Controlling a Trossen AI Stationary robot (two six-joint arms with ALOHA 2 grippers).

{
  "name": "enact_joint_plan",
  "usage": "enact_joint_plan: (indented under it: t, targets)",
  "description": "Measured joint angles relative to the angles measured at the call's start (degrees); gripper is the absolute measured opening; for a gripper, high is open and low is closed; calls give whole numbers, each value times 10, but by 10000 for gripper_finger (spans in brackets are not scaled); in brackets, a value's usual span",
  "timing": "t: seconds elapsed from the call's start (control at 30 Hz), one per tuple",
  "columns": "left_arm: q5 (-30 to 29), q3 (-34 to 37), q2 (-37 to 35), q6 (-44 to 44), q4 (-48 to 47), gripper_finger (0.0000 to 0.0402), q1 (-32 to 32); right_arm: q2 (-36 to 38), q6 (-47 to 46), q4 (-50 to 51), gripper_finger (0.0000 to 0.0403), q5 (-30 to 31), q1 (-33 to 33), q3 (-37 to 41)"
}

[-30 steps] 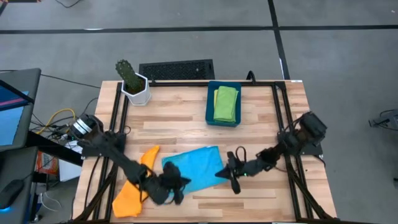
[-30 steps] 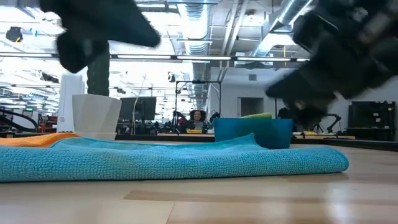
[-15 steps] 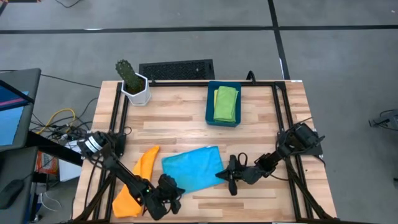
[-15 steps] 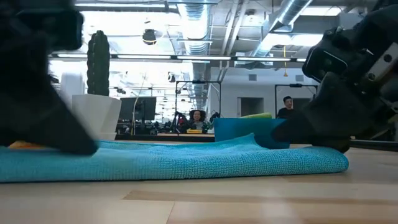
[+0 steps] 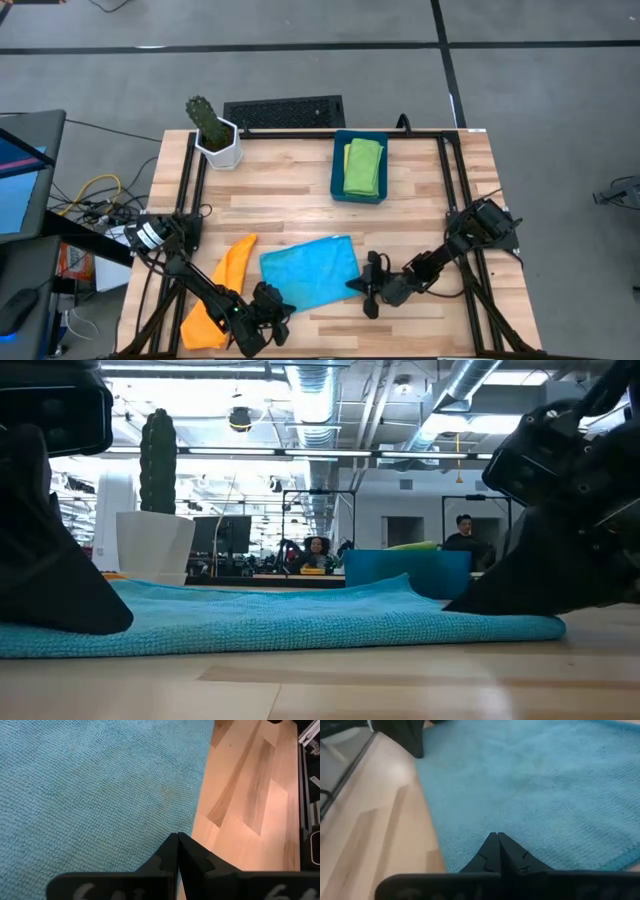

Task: Fold microfiber towels
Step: Fold the blue towel

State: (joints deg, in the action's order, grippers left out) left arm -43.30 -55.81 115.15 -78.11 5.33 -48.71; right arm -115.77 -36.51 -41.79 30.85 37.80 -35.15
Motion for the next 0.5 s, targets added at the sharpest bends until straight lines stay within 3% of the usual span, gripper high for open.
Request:
enact_joint_plan:
  t: [0.2, 0.5]
  targets:
    - [14, 0, -1, 7, 1, 0, 6, 15, -10, 28, 25, -7, -7, -18]
    - [49, -2, -3, 11, -35, 0, 19, 147, 91, 30, 15, 1, -15, -13]
